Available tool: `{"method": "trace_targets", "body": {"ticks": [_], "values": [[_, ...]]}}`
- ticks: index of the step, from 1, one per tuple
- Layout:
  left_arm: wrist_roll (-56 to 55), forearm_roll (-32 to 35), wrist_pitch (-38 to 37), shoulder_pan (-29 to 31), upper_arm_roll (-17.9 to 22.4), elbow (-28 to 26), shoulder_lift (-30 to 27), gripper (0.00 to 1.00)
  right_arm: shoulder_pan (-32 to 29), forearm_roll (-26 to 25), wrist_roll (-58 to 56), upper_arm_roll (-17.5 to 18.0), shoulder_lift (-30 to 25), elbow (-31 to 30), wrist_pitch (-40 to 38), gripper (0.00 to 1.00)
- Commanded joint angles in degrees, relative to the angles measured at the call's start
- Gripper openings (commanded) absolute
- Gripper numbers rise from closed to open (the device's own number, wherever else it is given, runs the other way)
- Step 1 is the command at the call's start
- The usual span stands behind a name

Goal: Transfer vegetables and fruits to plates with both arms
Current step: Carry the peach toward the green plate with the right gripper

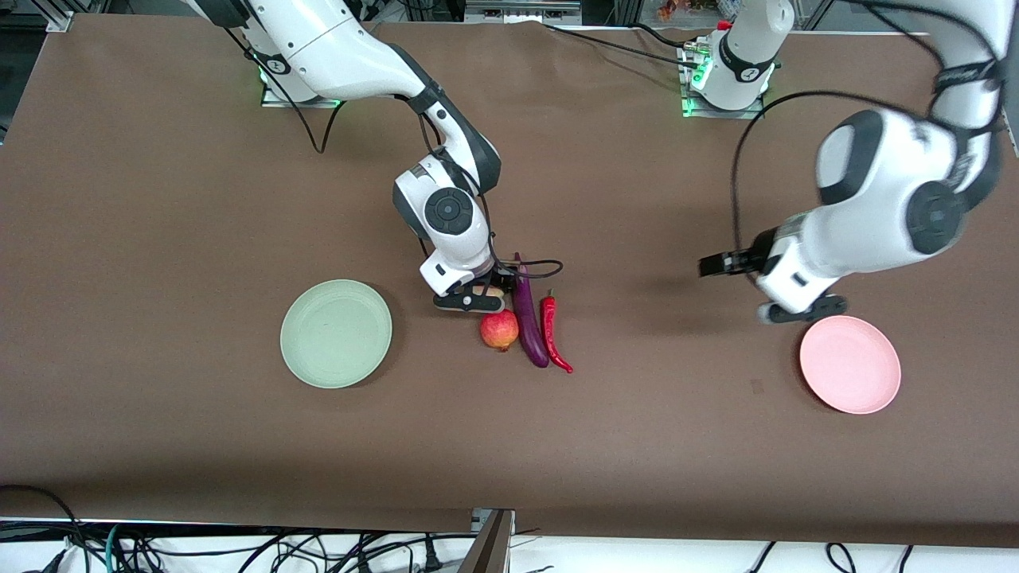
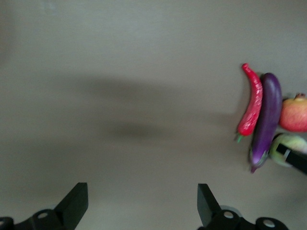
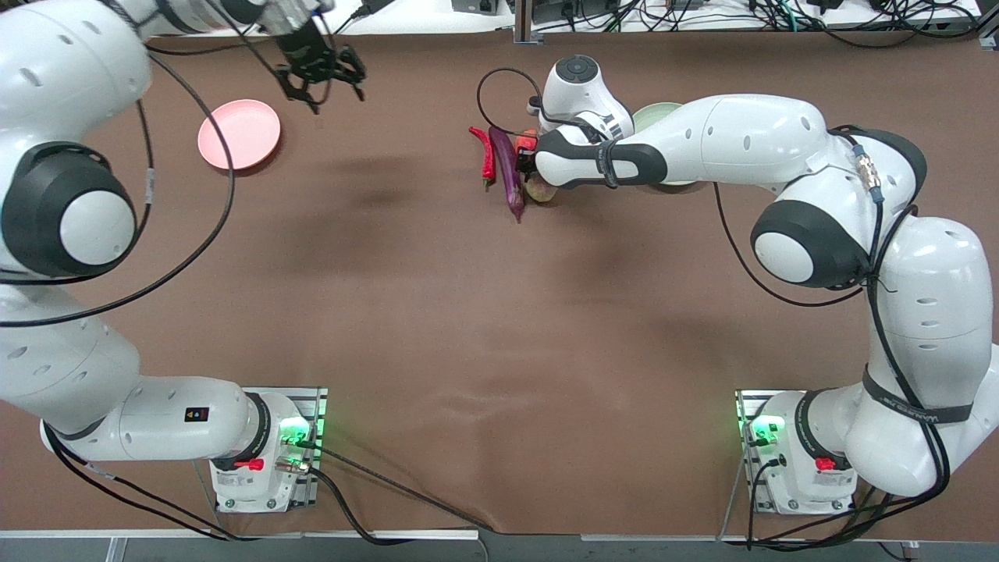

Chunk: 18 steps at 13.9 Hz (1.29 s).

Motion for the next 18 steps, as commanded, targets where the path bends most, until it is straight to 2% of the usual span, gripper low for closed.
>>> {"method": "trace_targets", "body": {"ticks": [1, 3, 6, 7, 11, 13, 16, 18], "values": [[-5.28, -0.53, 7.70, -4.11, -0.65, 1.71, 6.01, 1.00, 0.37, -0.72, 0.05, -0.68, -0.84, 1.13, -0.10, 0.12], [-7.58, -0.17, 13.94, -7.80, -0.56, 3.81, 11.63, 1.00, 0.19, -0.72, -0.74, -1.99, -4.70, 1.39, -7.01, 0.12], [-13.71, -0.61, 16.17, -11.59, -0.56, 11.62, 20.16, 1.00, -0.16, -0.55, -7.92, -6.55, -9.02, 1.39, -15.90, 0.12], [-15.22, -0.52, 16.26, -12.38, -0.56, 13.04, 21.84, 1.00, -0.24, -0.46, -11.08, -8.75, -9.55, 1.39, -17.58, 0.12], [-15.67, -0.26, 23.63, -16.33, -0.12, 13.23, 25.10, 1.00, -0.77, -0.02, -24.97, -17.45, -9.64, 1.30, -20.85, 0.12], [-17.42, -0.17, 25.83, -19.67, 1.36, 13.23, 26.85, 1.00, -4.53, 0.07, -29.20, -18.18, -8.94, 1.13, -20.67, 0.12], [-17.69, -0.17, 26.80, -25.30, 7.07, 13.23, 28.26, 1.00, -10.60, 0.77, -36.84, -17.83, -7.71, 0.86, -19.97, 0.12], [-17.17, -0.17, 26.80, -25.40, 7.53, 13.31, 28.97, 1.00, -12.20, 3.66, -38.79, -17.56, -6.83, 0.69, -19.88, 0.12]]}}
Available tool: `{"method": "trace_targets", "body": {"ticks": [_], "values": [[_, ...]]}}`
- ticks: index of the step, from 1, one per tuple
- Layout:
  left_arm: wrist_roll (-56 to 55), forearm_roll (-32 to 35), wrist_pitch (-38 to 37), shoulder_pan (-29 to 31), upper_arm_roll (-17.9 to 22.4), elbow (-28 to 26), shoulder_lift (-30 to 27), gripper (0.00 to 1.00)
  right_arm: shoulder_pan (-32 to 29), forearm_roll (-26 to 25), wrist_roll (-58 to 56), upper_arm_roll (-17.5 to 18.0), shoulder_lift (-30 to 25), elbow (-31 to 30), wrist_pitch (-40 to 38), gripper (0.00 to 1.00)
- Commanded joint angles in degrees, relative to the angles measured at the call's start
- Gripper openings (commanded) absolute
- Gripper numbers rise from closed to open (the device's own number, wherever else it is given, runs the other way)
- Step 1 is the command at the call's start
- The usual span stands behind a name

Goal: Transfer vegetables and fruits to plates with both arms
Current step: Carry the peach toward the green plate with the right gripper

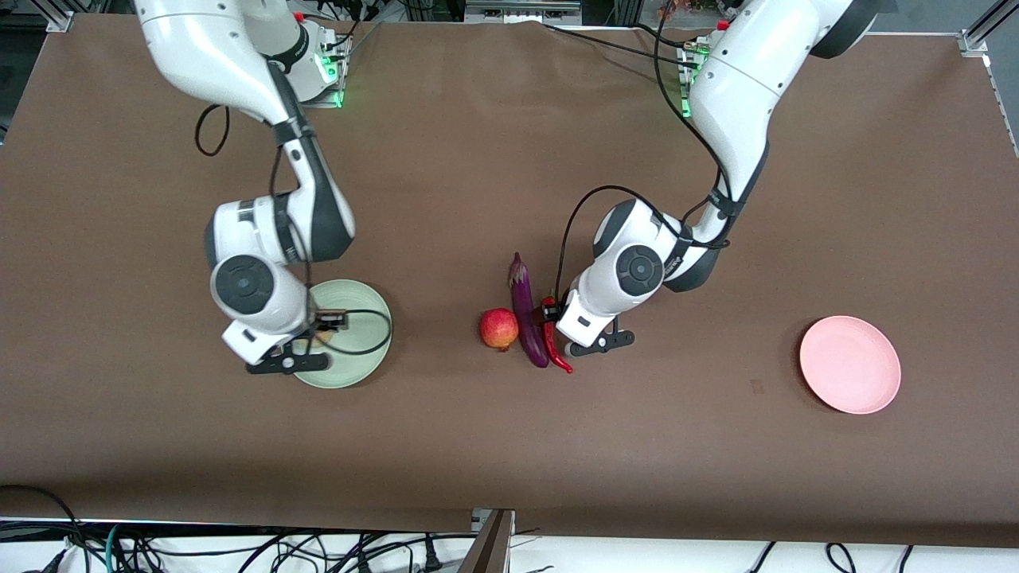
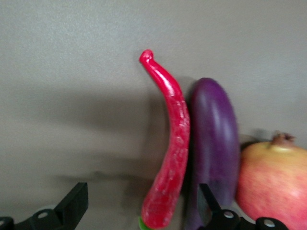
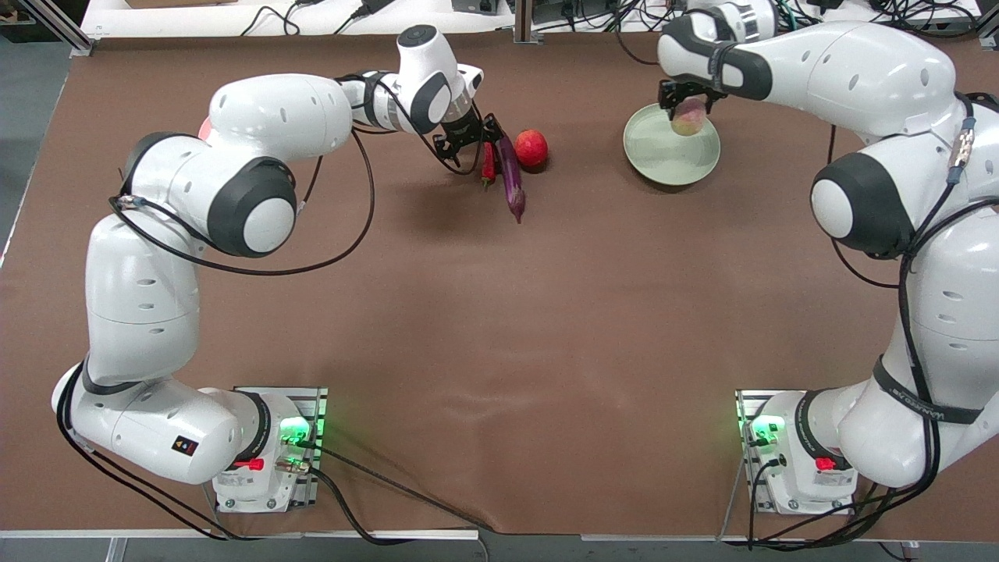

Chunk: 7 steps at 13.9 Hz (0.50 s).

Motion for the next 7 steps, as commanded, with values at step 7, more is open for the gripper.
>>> {"method": "trace_targets", "body": {"ticks": [7], "values": [[-0.50, -0.17, 0.61, -1.58, 1.64, 2.49, 2.38, 0.99, -3.59, 8.92, -6.13, 0.90, 3.59, -0.93, 3.41, 0.13]]}}
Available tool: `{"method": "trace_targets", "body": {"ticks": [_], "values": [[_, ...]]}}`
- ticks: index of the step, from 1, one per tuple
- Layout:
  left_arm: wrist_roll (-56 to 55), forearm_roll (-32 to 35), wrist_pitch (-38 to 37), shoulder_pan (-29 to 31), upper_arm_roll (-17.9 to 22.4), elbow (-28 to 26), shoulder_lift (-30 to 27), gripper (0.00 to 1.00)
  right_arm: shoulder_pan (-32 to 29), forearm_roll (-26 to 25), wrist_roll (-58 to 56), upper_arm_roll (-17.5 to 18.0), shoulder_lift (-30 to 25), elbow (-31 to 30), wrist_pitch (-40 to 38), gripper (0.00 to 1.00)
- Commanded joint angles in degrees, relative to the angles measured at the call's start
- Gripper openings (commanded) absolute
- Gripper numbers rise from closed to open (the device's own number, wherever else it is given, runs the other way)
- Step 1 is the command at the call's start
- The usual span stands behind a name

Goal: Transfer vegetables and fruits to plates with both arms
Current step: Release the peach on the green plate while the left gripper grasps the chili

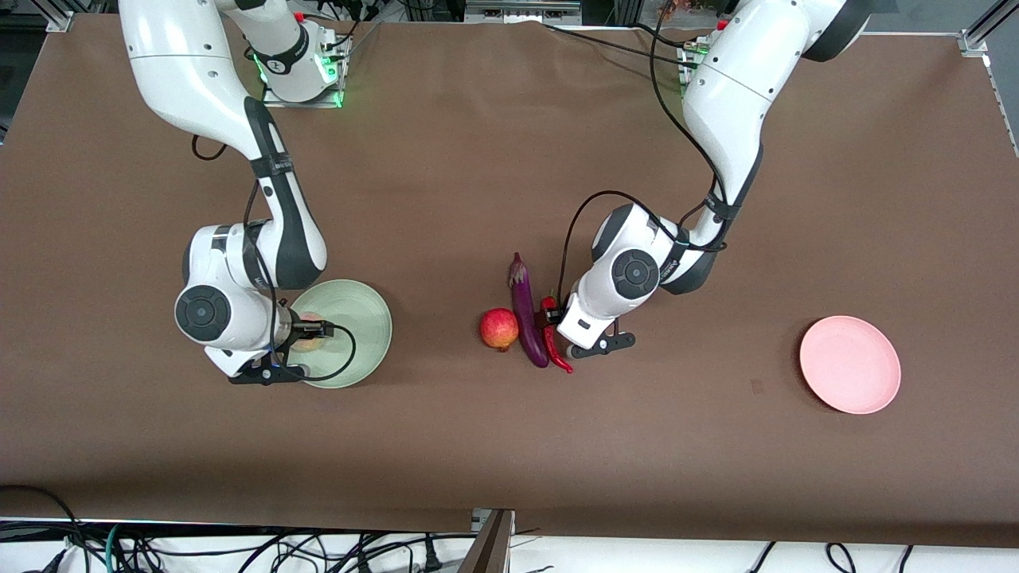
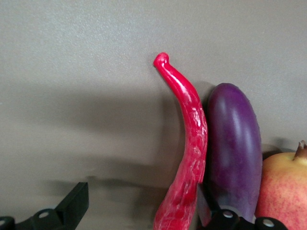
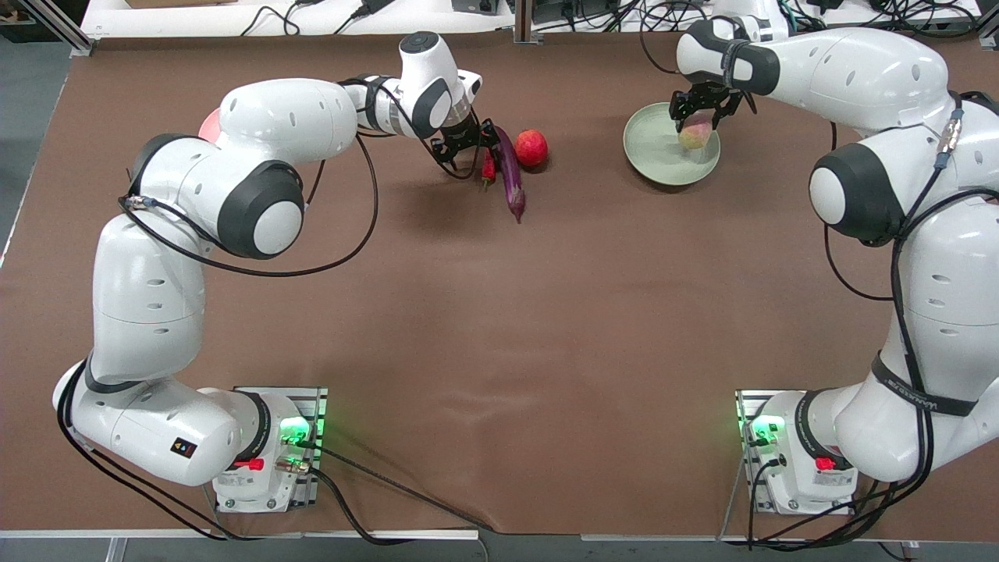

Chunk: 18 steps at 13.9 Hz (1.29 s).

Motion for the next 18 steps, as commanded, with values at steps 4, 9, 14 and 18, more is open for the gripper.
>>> {"method": "trace_targets", "body": {"ticks": [4, 9, 14, 18], "values": [[-0.68, 2.11, 0.34, -1.64, 0.69, 2.70, 1.38, 0.99, -0.74, 1.55, -1.59, 0.70, 0.91, -1.63, 3.79, 0.14], [-0.07, 2.38, 0.43, -1.65, 0.69, 2.70, 1.56, 0.94, -0.56, 4.10, -1.42, 0.70, 1.18, -0.76, 3.97, 1.00], [0.02, 2.46, 0.52, -1.65, 0.78, 2.70, 2.70, 0.66, 0.23, 3.83, -1.86, 0.79, -3.20, 1.62, 2.04, 1.00], [0.11, 4.57, 0.52, -1.56, 0.69, 2.70, 2.70, 0.38, 4.17, 4.19, 1.90, 1.31, -4.97, 1.62, 2.21, 1.00]]}}
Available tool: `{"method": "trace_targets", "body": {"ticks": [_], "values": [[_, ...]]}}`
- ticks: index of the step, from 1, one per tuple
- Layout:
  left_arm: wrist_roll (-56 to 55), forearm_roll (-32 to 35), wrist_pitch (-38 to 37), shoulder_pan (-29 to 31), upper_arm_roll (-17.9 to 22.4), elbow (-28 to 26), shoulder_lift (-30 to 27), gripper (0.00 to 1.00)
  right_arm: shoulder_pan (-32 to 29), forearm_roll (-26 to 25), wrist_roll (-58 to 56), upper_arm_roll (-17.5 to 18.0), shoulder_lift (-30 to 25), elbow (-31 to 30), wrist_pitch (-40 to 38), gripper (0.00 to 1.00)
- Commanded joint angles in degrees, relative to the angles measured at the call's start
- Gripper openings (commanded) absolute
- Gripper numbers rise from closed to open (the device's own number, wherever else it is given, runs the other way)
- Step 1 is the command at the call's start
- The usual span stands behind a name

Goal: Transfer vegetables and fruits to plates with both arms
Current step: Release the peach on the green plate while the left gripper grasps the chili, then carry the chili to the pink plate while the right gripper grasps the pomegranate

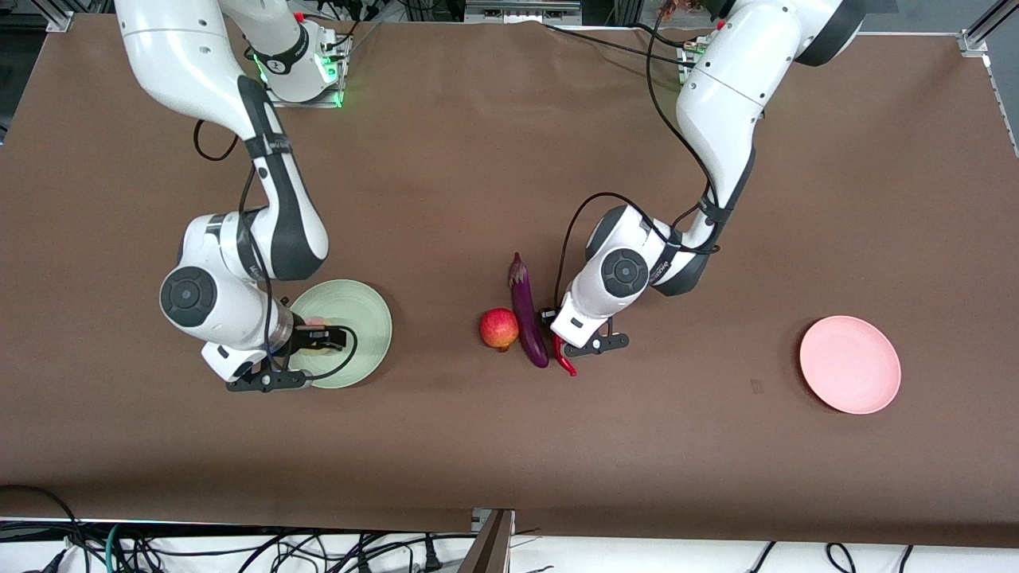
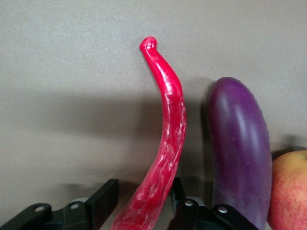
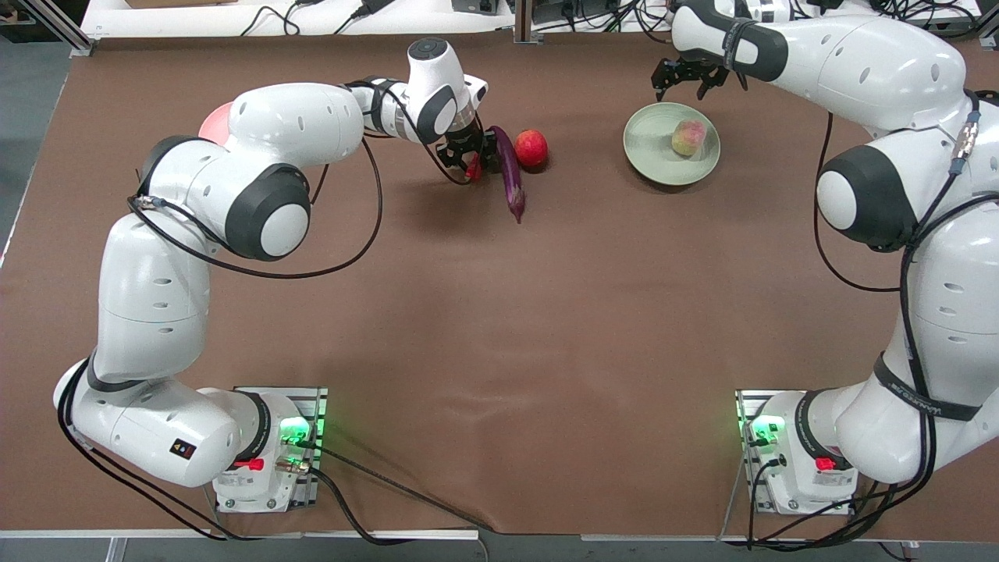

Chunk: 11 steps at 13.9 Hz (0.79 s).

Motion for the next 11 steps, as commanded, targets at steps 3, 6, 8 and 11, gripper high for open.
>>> {"method": "trace_targets", "body": {"ticks": [3, 6, 8, 11], "values": [[0.01, 5.06, -0.10, -0.41, 0.48, 1.94, 1.05, 0.04, 6.40, 0.96, 12.55, 0.18, -0.84, -0.90, 0.51, 1.00], [0.01, 5.61, -0.19, -0.05, 0.48, 1.94, 0.69, 0.00, 9.40, 2.36, 20.65, 1.22, 0.04, -1.07, 6.46, 1.00], [2.98, 5.52, -1.24, 1.78, 0.57, 1.94, -0.36, 0.00, 11.68, 2.54, 24.70, 1.58, 1.18, -1.25, 9.20, 1.00], [16.05, 5.61, -10.44, 8.80, 0.48, 1.16, -3.95, 0.00, 13.97, 2.63, 27.52, 1.67, 2.50, -1.42, 13.07, 1.00]]}}
